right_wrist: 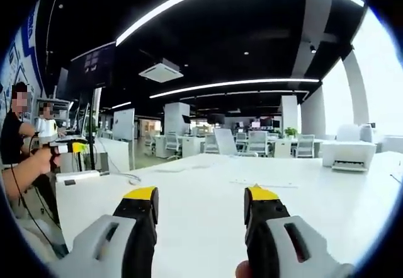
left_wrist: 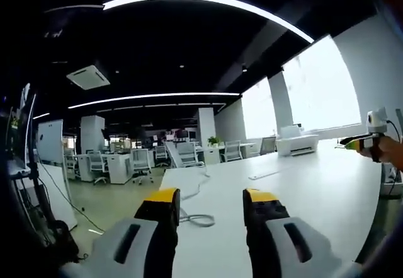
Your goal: Pick up the power strip scattered on the table, fix it on the side mounting bracket of the table, and press the switch
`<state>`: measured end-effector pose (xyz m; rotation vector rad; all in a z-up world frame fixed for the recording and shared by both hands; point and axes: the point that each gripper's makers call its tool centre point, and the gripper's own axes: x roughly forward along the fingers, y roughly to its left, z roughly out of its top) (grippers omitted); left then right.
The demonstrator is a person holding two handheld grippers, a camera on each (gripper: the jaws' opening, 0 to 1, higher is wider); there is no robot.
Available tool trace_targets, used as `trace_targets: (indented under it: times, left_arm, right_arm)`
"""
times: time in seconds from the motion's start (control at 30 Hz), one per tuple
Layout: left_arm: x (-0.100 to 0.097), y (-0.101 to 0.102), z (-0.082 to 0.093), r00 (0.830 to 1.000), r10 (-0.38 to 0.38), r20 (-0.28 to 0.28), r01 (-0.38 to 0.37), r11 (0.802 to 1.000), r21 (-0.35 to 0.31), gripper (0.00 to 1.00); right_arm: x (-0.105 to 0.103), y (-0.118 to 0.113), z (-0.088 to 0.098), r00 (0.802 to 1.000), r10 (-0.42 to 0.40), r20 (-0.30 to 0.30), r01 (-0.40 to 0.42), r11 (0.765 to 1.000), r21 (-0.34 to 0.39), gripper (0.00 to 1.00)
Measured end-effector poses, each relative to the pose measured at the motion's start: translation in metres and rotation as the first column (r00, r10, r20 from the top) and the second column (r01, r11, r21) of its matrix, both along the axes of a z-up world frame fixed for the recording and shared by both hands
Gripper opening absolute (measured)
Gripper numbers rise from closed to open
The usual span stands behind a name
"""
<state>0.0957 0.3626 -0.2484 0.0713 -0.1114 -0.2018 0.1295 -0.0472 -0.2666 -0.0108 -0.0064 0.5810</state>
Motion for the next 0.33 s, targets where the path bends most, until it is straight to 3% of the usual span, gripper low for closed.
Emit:
trace_targets:
  times: [0.33]
  left_arm:
    - [-0.0010, 0.0056, -0.0028, 1.000, 0.010, -0.004, -0.010, 1.000, -0.001, 0.45]
  right_arm:
    - [0.0005, 0.0038, -0.0049, 1.000, 0.005, -0.010, -0.005, 1.000, 0.001, 0.51]
